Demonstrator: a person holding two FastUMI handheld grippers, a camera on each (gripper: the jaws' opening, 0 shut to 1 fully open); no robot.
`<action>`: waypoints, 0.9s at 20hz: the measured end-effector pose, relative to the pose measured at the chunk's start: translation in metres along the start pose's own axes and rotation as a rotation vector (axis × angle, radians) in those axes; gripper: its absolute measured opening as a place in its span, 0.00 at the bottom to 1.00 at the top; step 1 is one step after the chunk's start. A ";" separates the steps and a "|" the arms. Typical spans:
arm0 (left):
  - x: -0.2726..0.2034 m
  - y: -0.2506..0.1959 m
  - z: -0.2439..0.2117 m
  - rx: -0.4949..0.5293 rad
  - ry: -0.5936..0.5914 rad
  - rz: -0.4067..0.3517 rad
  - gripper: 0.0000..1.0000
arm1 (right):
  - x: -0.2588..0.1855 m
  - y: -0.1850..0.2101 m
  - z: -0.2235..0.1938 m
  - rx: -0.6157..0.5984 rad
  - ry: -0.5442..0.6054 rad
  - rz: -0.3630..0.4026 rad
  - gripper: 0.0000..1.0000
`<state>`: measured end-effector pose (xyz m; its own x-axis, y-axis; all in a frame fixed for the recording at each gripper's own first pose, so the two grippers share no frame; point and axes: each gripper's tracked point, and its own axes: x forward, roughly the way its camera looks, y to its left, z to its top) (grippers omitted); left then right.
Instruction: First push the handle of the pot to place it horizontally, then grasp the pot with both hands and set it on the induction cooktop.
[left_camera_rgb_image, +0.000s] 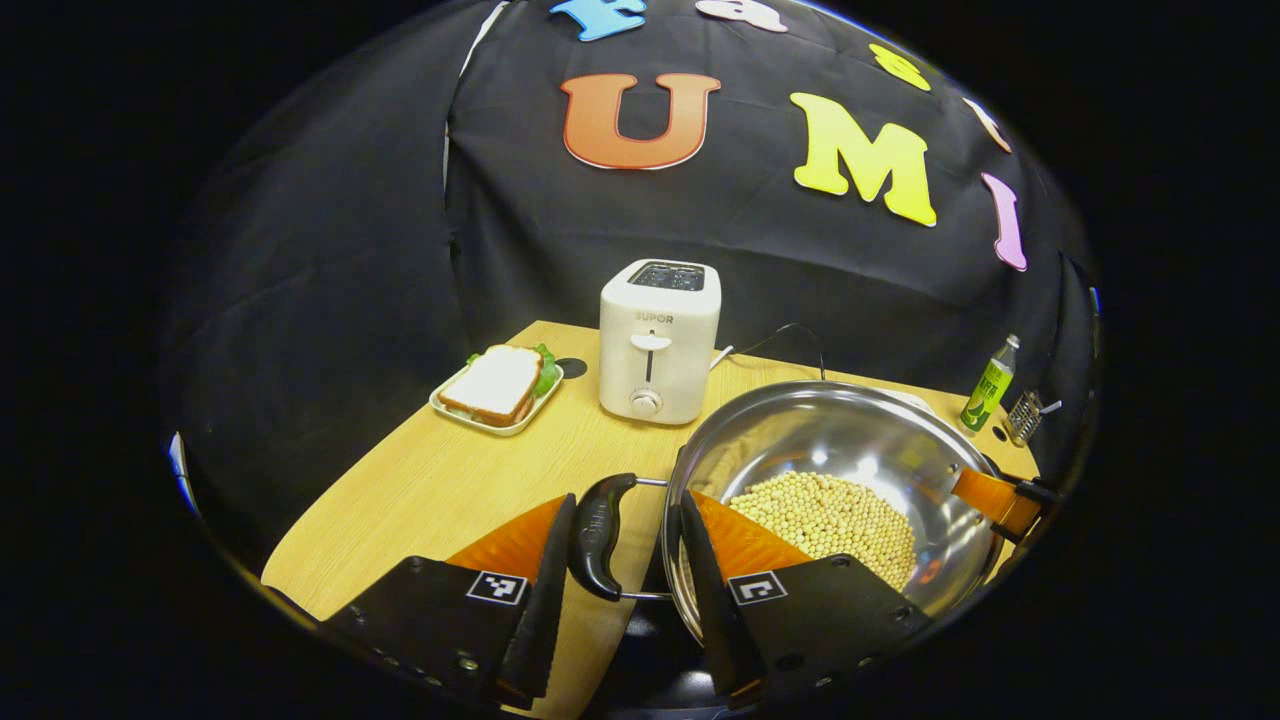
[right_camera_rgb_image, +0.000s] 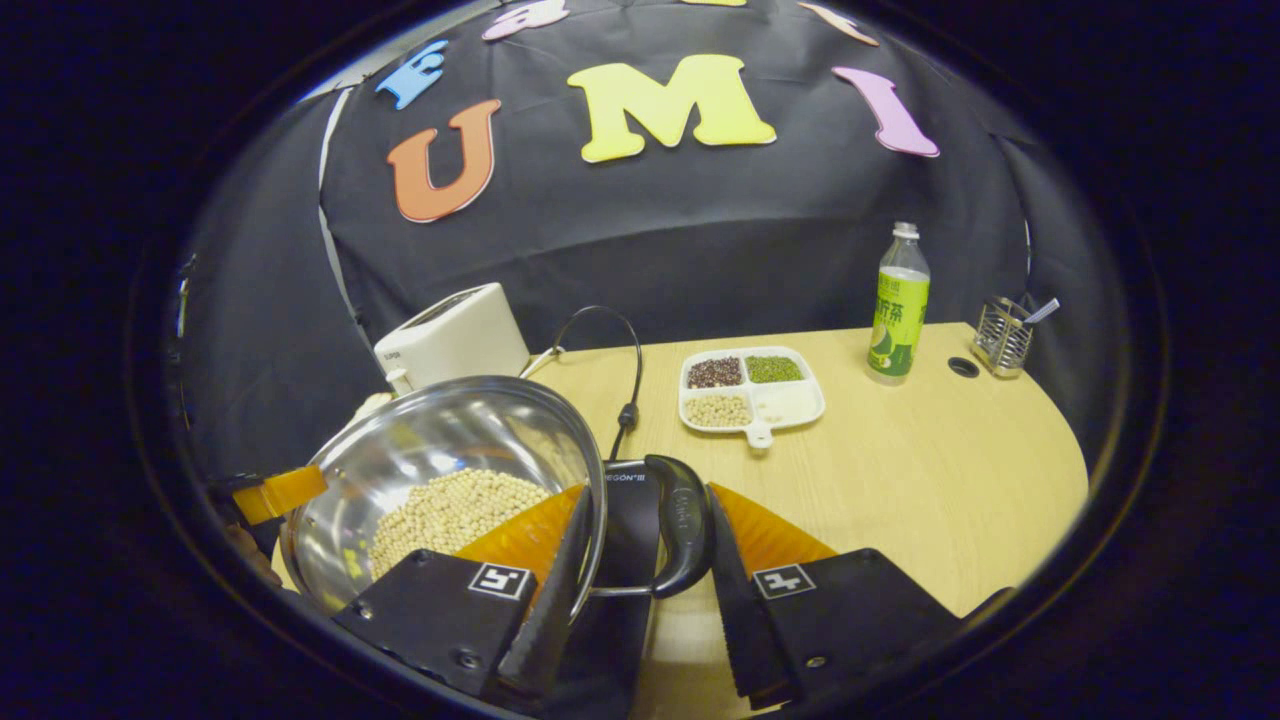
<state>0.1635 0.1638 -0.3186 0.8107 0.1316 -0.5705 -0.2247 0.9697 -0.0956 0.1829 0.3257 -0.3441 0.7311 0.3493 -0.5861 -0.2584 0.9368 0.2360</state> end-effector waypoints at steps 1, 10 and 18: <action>0.001 -0.001 0.000 -0.012 0.002 -0.007 0.58 | -0.001 0.000 0.000 0.001 -0.001 0.000 0.67; -0.016 -0.002 -0.004 -0.096 0.010 -0.078 0.90 | -0.021 -0.006 0.010 0.004 -0.085 0.019 0.84; -0.079 -0.004 0.009 -0.025 -0.162 -0.028 0.95 | -0.091 -0.033 0.020 0.023 -0.225 0.020 0.94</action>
<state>0.1048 0.1514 -0.2659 0.8929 0.1378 -0.4287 -0.2125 0.9683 -0.1313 0.1381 0.2623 -0.2829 0.8490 0.3518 -0.3942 -0.2616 0.9281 0.2648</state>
